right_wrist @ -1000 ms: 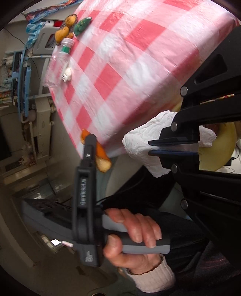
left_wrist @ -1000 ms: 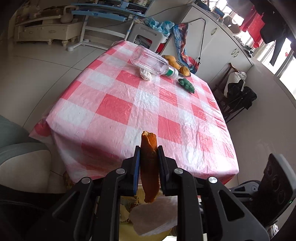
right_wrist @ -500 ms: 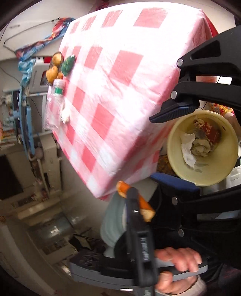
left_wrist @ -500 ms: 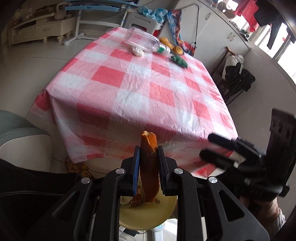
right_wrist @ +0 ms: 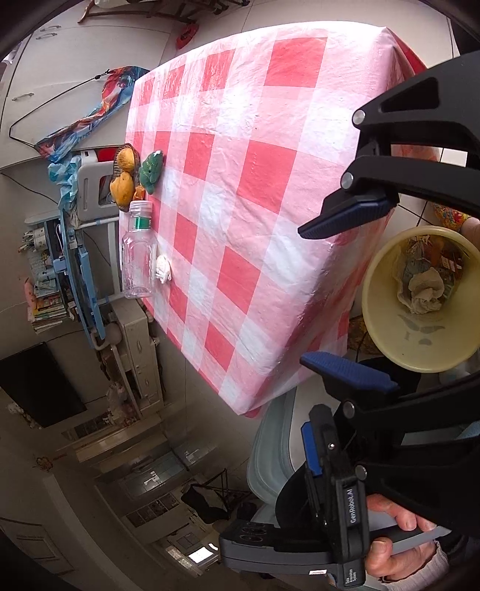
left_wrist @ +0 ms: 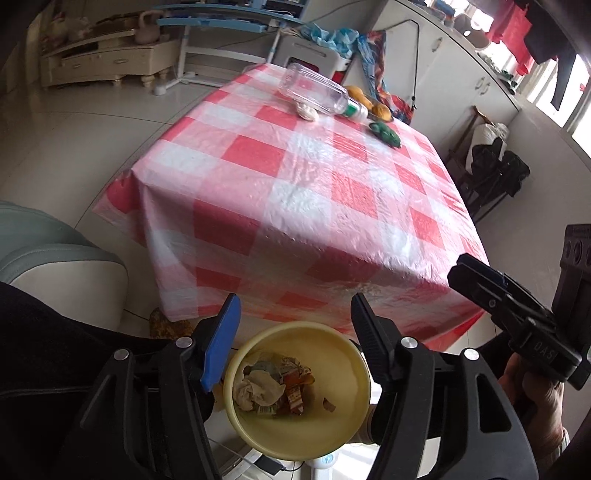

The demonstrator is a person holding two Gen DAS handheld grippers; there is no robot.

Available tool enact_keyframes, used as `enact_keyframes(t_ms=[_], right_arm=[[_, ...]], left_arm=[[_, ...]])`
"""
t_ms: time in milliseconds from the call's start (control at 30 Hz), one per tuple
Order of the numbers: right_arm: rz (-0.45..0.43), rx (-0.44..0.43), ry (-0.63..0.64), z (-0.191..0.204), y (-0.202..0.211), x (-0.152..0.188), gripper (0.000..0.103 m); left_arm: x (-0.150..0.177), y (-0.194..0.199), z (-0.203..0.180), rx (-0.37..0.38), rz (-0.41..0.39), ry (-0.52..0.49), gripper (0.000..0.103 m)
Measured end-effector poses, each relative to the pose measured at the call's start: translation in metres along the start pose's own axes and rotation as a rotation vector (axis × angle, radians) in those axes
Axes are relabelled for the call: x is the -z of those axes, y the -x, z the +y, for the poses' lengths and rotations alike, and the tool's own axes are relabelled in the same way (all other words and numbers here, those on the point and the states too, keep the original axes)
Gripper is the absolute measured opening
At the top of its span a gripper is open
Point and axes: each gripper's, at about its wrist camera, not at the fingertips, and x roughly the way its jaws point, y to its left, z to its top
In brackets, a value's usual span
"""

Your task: Collect trash

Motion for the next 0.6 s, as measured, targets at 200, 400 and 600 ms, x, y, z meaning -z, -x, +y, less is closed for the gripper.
enact_keyframes(t_ms=[200, 400, 600], right_arm=[[0.002, 0.019, 0.029, 0.004, -0.002, 0.003, 0.067], [0.003, 0.021, 0.032, 0.005, -0.003, 0.003, 0.068], [0.005, 0.022, 0.033, 0.004, -0.003, 0.004, 0.068]], left_arm=[[-0.003, 0.007, 0.001, -0.034, -0.063, 0.004, 0.066], [-0.005, 0.011, 0.003, -0.051, -0.095, 0.016, 0.071], [-0.006, 0.010, 0.005, -0.058, -0.099, 0.021, 0.073]])
